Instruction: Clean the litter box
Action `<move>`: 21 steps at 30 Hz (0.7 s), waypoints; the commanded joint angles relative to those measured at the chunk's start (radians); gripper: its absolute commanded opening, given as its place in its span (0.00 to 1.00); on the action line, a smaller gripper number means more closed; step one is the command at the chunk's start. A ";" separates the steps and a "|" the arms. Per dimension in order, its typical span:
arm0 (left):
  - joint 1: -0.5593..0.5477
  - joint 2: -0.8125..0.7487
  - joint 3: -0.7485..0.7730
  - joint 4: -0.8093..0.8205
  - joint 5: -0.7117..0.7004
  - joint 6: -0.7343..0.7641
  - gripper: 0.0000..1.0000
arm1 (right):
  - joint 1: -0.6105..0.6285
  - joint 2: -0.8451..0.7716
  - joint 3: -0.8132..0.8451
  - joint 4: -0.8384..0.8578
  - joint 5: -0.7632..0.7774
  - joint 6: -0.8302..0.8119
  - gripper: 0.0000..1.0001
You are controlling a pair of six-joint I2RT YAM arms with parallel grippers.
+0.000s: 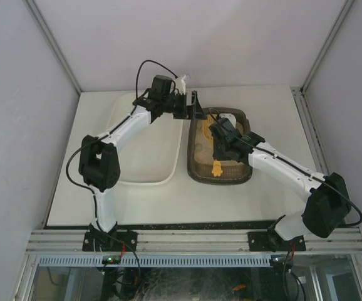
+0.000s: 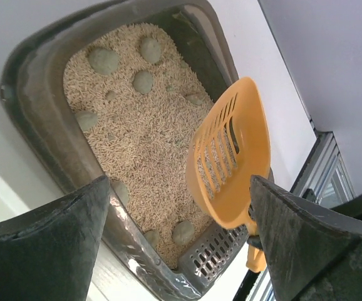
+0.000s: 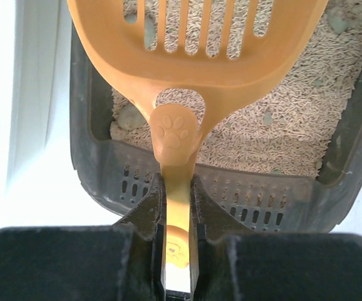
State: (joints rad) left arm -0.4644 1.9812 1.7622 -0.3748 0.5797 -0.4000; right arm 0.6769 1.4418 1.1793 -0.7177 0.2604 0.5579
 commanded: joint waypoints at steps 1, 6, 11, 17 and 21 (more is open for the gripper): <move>-0.013 0.032 0.051 0.024 0.053 -0.013 0.95 | 0.029 -0.018 0.019 0.021 -0.007 0.010 0.00; -0.053 0.040 0.036 0.018 0.053 0.014 0.87 | 0.042 -0.016 0.019 0.038 -0.020 0.013 0.00; -0.053 0.059 0.025 0.021 0.068 0.023 0.69 | 0.062 -0.008 0.020 0.066 -0.052 0.012 0.00; -0.050 0.069 0.029 0.036 0.148 0.007 0.03 | 0.085 0.011 0.019 0.062 -0.066 0.019 0.01; -0.038 0.031 -0.048 0.112 0.211 -0.047 0.00 | 0.091 -0.043 -0.027 0.098 -0.079 0.023 0.39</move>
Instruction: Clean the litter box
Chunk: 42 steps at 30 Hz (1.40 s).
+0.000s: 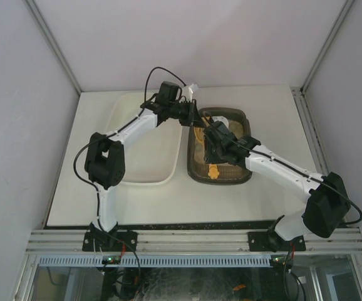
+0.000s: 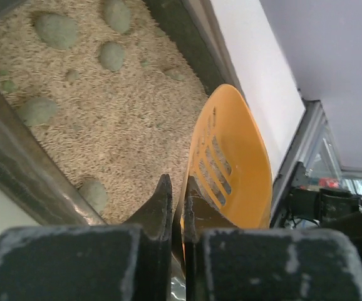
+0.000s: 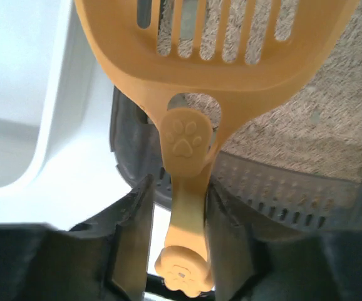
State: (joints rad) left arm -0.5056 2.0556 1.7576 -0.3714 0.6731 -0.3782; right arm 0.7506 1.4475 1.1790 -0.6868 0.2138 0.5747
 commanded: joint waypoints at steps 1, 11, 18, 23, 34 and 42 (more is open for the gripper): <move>0.011 -0.064 -0.089 0.169 0.134 -0.107 0.00 | 0.015 -0.093 -0.051 0.091 -0.036 0.013 0.50; 0.069 -0.252 -0.495 0.790 0.138 -0.513 0.00 | -0.101 -0.451 -0.463 0.559 -0.343 0.202 0.95; 0.075 -0.278 -0.559 0.925 0.112 -0.608 0.00 | -0.099 -0.463 -0.516 0.624 -0.344 0.257 0.90; 0.077 -0.279 -0.572 0.930 0.121 -0.604 0.00 | -0.104 -0.473 -0.523 0.634 -0.322 0.255 0.70; 0.077 -0.256 -0.595 0.935 0.110 -0.572 0.00 | -0.130 -0.532 -0.523 0.622 -0.286 0.264 0.67; 0.076 -0.232 -0.598 0.935 0.100 -0.560 0.00 | -0.140 -0.521 -0.523 0.648 -0.320 0.287 0.58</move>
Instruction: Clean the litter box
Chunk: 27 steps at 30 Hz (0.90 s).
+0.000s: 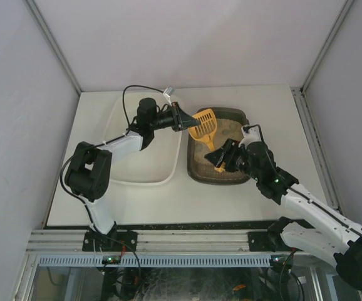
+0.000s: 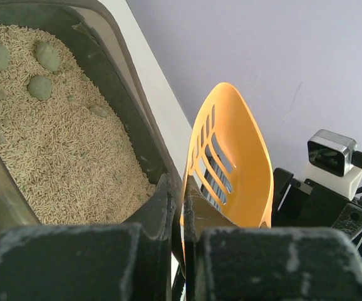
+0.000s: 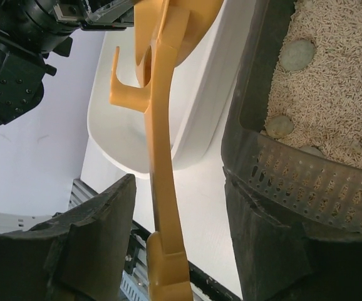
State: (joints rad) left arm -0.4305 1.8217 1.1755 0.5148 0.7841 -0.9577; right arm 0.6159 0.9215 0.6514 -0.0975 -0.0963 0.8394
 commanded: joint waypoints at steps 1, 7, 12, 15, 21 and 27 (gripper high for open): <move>0.001 0.000 -0.017 0.049 -0.012 0.023 0.00 | -0.005 0.010 0.004 0.068 -0.011 0.026 0.57; 0.001 -0.002 -0.028 0.039 -0.022 0.037 0.00 | -0.005 0.050 0.005 0.130 -0.027 0.056 0.33; 0.002 0.002 -0.001 -0.034 -0.020 0.044 0.26 | -0.004 0.049 0.005 0.103 -0.001 0.072 0.00; 0.008 -0.015 0.010 -0.101 -0.061 0.064 0.58 | -0.004 0.015 0.014 0.022 0.053 0.077 0.00; 0.006 -0.090 0.125 -0.507 -0.378 0.253 1.00 | -0.017 -0.035 0.081 -0.276 0.140 0.039 0.00; -0.016 -0.137 0.281 -0.888 -0.781 0.268 1.00 | -0.073 0.019 0.132 -0.444 0.074 -0.030 0.00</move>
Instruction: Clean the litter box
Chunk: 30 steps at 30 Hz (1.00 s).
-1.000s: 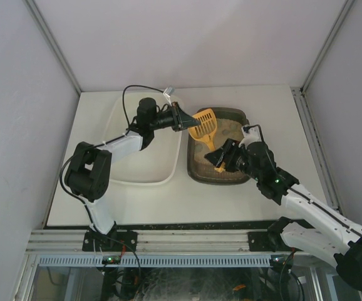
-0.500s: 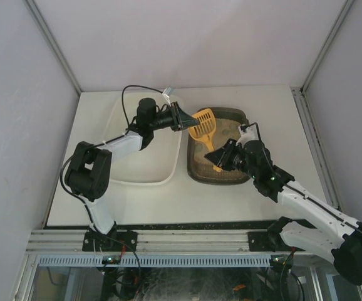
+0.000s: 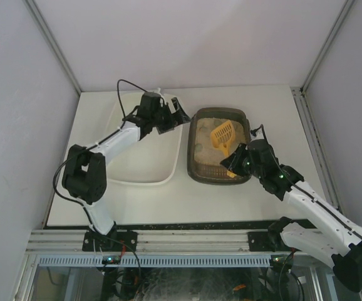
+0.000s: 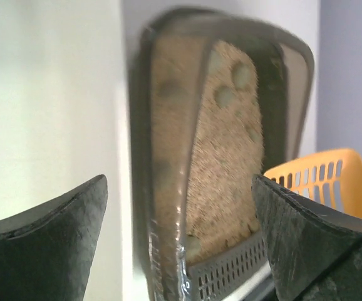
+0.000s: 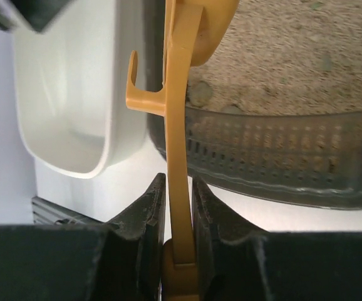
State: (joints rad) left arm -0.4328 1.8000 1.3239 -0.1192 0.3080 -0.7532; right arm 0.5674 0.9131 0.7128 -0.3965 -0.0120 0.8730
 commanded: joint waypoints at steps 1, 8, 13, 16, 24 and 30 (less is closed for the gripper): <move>-0.017 -0.129 0.121 -0.257 -0.319 0.056 1.00 | -0.029 0.046 0.086 -0.172 -0.004 -0.079 0.00; -0.042 -0.235 -0.017 -0.173 -0.350 -0.003 1.00 | -0.092 0.246 0.257 -0.329 -0.035 -0.178 0.00; -0.042 -0.271 0.018 -0.226 -0.419 0.050 1.00 | -0.116 0.385 0.372 -0.382 -0.126 -0.256 0.00; -0.041 -0.307 0.047 -0.285 -0.455 0.119 1.00 | -0.125 0.462 0.417 -0.392 -0.187 -0.296 0.00; -0.031 -0.448 -0.044 -0.304 -0.536 0.270 1.00 | -0.126 0.574 0.455 -0.413 -0.251 -0.341 0.00; 0.034 -0.517 -0.141 -0.270 -0.506 0.264 1.00 | -0.126 0.629 0.455 -0.352 -0.305 -0.345 0.00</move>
State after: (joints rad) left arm -0.4427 1.3125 1.2411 -0.4210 -0.1848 -0.5282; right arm 0.4450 1.5082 1.1381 -0.7879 -0.2584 0.5564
